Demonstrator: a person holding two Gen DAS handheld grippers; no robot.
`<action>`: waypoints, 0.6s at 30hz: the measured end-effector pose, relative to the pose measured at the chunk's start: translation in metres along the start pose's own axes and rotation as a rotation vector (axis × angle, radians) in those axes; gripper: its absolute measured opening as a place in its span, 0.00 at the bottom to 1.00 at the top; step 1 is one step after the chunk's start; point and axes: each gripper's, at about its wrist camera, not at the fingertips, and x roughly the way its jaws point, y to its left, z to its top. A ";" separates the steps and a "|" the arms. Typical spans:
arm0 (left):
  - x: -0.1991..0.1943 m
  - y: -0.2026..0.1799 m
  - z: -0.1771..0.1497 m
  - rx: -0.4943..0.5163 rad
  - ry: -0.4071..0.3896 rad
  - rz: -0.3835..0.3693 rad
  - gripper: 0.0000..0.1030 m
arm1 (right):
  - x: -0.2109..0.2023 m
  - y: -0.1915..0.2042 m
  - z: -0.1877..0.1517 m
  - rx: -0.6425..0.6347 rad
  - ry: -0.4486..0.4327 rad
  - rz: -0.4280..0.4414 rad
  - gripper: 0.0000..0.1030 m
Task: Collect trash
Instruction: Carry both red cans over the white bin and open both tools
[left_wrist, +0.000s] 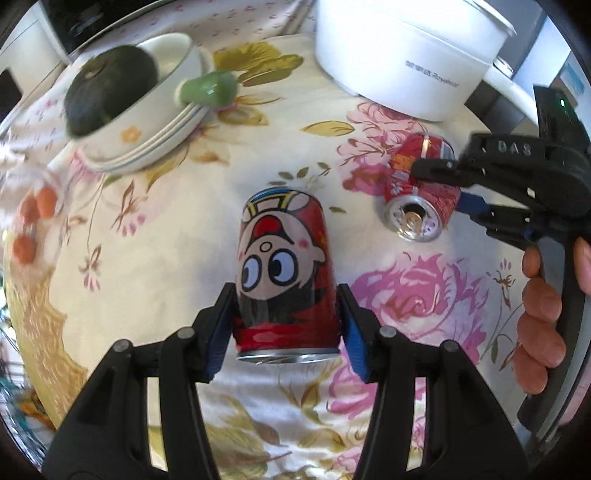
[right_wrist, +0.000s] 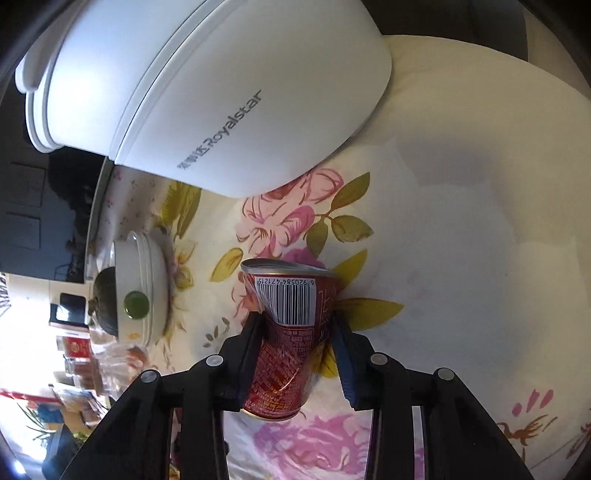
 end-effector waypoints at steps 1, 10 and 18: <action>-0.001 0.001 -0.002 -0.005 0.000 0.001 0.53 | -0.002 -0.004 -0.003 0.007 0.011 0.016 0.37; -0.036 -0.028 -0.028 -0.007 -0.018 -0.029 0.53 | -0.059 -0.038 -0.039 -0.003 0.011 0.110 0.37; -0.057 -0.057 -0.048 -0.027 -0.030 -0.078 0.53 | -0.111 -0.076 -0.066 0.011 -0.008 0.141 0.37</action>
